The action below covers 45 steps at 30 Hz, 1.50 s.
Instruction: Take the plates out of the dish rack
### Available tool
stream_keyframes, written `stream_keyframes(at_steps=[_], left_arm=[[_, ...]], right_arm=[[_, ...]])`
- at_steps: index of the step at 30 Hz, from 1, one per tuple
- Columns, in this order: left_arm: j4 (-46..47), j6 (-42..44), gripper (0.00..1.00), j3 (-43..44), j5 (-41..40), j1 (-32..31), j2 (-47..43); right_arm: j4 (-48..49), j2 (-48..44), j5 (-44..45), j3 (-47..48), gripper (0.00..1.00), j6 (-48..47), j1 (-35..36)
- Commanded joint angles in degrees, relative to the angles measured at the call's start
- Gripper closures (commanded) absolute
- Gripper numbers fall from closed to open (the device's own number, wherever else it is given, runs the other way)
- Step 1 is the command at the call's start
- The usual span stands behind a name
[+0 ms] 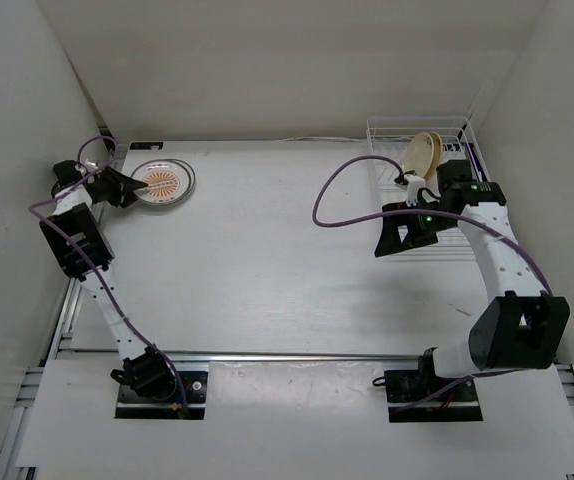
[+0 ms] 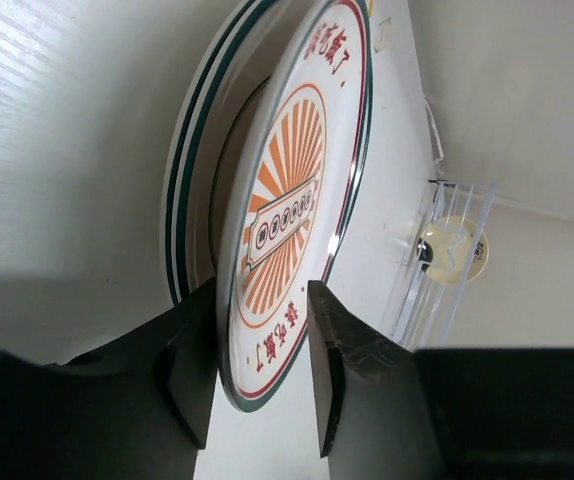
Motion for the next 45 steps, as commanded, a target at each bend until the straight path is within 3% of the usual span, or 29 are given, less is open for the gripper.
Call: stream_keyframes(at_steps=[1,8,16,28,37,45], left_arm=[[1.13,1.06,0.51,-0.16,0.36,0.01,-2.51],[1.13,2.81,0.33,-1.21,0.36,-1.13,-5.06],[0.44,5.36,0.25,-2.27,-3.58,-2.89,-9.71],[-4.57,9.49,0.18,-3.32,-13.78,-3.42,-15.95],[-8.79,14.42,0.16,-4.03,-24.41,-6.66,-15.35],[-10.03,16.88,0.14,-7.01,-26.89,-8.43,-14.20]], right_arm=[[1.33,-1.80,-1.94,-0.19,0.00,0.38,-0.13],[2.39,-3.46,-2.99,-1.86,0.00,0.91,-0.13],[3.44,-4.61,-4.74,-4.15,0.00,0.91,-1.80],[4.50,-5.67,-6.60,-4.67,0.00,2.49,-1.80],[5.03,-5.67,-7.65,-4.15,0.00,3.02,-1.80],[5.55,-6.20,-7.65,-4.15,0.00,3.55,-2.32]])
